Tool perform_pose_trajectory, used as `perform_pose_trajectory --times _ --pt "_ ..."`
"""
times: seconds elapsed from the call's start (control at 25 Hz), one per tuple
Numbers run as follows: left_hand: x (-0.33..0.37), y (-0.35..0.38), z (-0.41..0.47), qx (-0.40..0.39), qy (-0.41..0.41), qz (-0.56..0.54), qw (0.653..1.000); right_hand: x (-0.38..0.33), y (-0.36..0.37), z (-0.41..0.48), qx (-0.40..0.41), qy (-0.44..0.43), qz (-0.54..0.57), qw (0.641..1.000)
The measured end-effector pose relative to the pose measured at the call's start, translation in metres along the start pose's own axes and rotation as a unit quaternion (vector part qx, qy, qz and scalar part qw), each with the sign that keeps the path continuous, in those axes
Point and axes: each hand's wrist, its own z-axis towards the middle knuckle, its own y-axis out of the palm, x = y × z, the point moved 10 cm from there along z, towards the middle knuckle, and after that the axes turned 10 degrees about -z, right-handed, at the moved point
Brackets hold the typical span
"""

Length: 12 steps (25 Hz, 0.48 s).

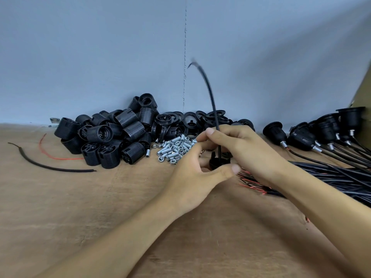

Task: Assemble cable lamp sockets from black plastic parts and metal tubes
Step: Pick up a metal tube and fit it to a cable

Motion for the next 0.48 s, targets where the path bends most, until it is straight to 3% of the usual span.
perform_pose_trajectory --times 0.12,0.24,0.4,0.48 --pt "-0.008 0.013 0.0 -0.042 -0.037 -0.036 0.998 0.003 0.007 0.0 -0.065 0.022 -0.018 0.997" --pt "-0.004 0.005 0.005 -0.006 -0.016 -0.112 0.994 0.001 0.015 -0.002 -0.1 0.02 0.007 0.995" --pt "0.004 -0.013 0.014 0.038 0.016 -0.163 0.986 0.009 0.02 -0.002 -0.059 0.024 0.004 0.998" --pt "0.005 -0.015 0.014 0.043 0.026 -0.141 0.989 0.013 0.018 -0.002 -0.026 0.034 -0.054 0.998"
